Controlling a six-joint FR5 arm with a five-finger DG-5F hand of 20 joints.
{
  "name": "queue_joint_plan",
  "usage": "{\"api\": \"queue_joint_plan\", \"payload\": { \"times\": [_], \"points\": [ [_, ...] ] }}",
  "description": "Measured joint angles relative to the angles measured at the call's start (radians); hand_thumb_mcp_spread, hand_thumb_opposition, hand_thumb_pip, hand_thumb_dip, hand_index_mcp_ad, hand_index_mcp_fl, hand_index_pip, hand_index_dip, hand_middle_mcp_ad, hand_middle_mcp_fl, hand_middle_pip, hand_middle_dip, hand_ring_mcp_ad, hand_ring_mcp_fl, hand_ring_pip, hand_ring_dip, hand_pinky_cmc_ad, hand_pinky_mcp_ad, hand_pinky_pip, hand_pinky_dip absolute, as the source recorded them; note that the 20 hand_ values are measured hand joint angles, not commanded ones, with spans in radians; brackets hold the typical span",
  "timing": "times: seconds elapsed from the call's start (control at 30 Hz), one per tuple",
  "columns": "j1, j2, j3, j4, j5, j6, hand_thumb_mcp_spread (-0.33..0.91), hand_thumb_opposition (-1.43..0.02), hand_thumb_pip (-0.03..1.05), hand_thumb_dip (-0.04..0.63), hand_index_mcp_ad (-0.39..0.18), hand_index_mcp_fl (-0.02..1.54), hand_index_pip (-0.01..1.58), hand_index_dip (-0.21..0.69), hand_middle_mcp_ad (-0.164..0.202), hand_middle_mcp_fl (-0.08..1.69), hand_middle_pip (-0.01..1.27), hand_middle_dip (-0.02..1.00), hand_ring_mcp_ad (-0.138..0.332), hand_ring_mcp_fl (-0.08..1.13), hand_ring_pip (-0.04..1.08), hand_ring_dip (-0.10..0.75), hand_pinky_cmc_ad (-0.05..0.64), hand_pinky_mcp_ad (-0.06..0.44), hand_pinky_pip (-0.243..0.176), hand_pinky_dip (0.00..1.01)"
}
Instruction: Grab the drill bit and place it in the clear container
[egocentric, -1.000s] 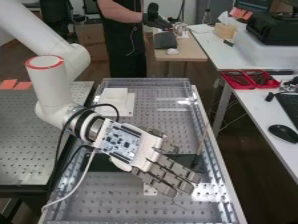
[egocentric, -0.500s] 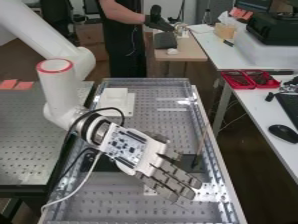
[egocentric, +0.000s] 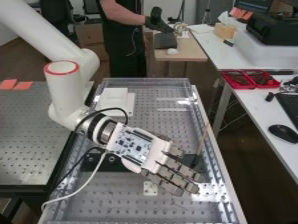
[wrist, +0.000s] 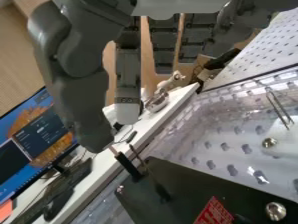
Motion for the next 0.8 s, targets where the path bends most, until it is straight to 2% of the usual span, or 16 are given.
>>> {"api": "queue_joint_plan", "payload": {
  "times": [0.27,0.53,0.8],
  "points": [
    [0.003,-0.009,-0.007,0.009,0.004,0.014,0.56,-0.83,0.51,0.258,-0.037,0.39,1.09,0.478,0.098,0.1,0.11,0.22,0.077,0.03,0.09,0.01,0.229,0.042,-0.091,0.14],
    [0.001,-0.013,-0.008,0.006,0.014,0.024,0.56,-0.83,0.51,0.262,-0.037,0.47,0.91,0.443,0.093,0.1,0.11,0.22,0.072,0.03,0.09,0.01,0.23,0.044,-0.091,0.14],
    [0.002,-0.028,-0.005,0.011,0.032,0.03,0.57,-0.82,0.51,0.258,-0.042,0.47,0.93,0.443,0.089,0.1,0.11,0.22,0.07,0.05,0.09,0.016,0.241,0.042,-0.091,0.14]
  ]
}}
